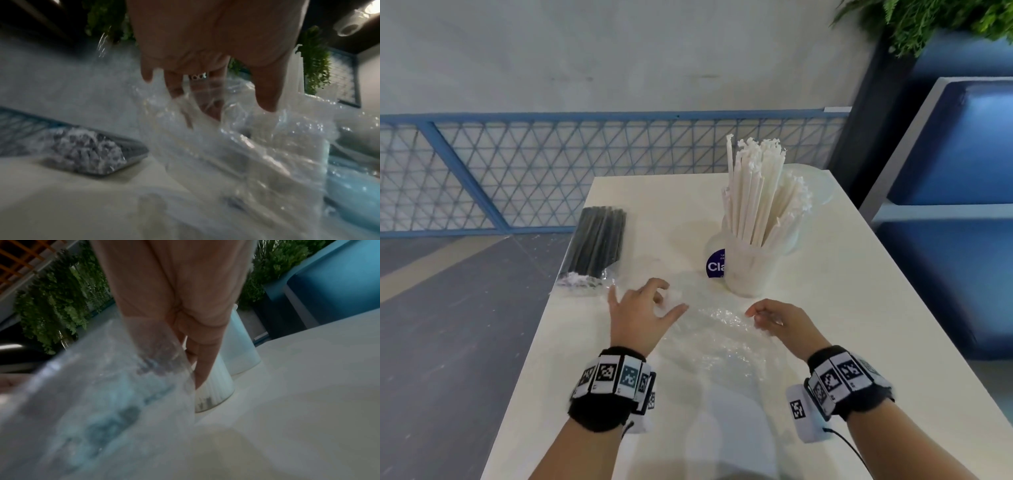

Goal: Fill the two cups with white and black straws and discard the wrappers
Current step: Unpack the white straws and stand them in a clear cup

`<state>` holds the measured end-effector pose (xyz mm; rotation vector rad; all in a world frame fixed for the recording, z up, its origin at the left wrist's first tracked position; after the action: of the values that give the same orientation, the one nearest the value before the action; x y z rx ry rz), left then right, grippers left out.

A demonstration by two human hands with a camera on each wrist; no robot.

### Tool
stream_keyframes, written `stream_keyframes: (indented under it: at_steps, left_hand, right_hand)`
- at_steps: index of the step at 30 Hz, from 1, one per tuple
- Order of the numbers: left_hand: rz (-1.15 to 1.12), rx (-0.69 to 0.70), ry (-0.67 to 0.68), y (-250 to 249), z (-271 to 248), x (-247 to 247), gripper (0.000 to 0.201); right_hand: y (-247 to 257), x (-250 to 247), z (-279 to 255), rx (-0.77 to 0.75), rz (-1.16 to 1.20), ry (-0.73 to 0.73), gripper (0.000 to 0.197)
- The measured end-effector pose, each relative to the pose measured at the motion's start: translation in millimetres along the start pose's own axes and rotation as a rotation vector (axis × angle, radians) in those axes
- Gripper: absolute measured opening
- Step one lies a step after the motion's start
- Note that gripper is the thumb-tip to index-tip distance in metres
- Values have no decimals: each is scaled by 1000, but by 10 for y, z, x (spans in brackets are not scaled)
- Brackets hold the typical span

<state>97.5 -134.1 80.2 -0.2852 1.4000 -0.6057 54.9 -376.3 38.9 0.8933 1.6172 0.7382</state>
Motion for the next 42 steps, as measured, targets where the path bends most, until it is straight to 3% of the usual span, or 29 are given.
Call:
stream_keyframes:
  at_steps: [3, 7, 10, 13, 15, 17, 19, 22, 23, 28, 36, 38, 40, 42]
  left_hand:
    - [-268, -29, 37, -58, -31, 78, 34]
    - [-412, 2, -13, -152, -64, 150, 27]
    - [-538, -168, -70, -59, -44, 254, 27]
    - [-618, -307, -78, -22, -74, 404, 28]
    - [-692, -315, -46, -117, -110, 544, 28]
    - [-714, -306, -4, -246, -158, 688, 25]
    - [-736, -342, 17, -313, -207, 842, 22]
    - [-807, -432, 75, -346, -260, 1061, 22]
    - [-800, -442, 93, -355, -260, 1096, 23]
    - [-779, -496, 55, -233, -211, 1133, 23]
    - [-583, -488, -92, -16, -119, 977, 27]
    - [-356, -368, -85, -186, -74, 844, 22]
    - [52, -64, -6, -623, 15, 718, 27]
    - [245, 227, 162, -1084, 40, 863, 41]
  right_hand:
    - [-40, -114, -27, 22, -49, -29, 24]
    - [-79, -469, -64, 22, -113, -139, 23]
    - [-181, -749, -108, 60, -125, -241, 20]
    - [-226, -1080, -212, 68, -247, -545, 17]
    - [-55, -1147, -316, -29, -348, -691, 24]
    - [144, -909, -335, -106, -456, -594, 28]
    - [107, -528, -328, -64, -696, -438, 37]
    - [-465, -94, -262, 235, -870, -82, 109]
    - [-688, -37, -244, 331, -875, 24, 118]
    - [-1130, -65, -314, 445, -896, 208, 74]
    - [-1346, -166, -368, 520, -798, 355, 75]
    - [-1328, -183, -376, 526, -812, 360, 77]
    - [-1270, -209, -351, 525, -870, 364, 82]
    - [-1191, -224, -274, 489, -998, 374, 91]
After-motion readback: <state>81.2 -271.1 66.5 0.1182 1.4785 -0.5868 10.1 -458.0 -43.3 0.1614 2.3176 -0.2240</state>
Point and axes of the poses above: each hand's wrist, its own z-axis towards the middle knuckle, its own x-axis out of the palm, y = z × x, the point moved 8 cm from there along z, towards the middle knuckle, and after that the axes turned 5 degrees about x, right-handed, at the moved point
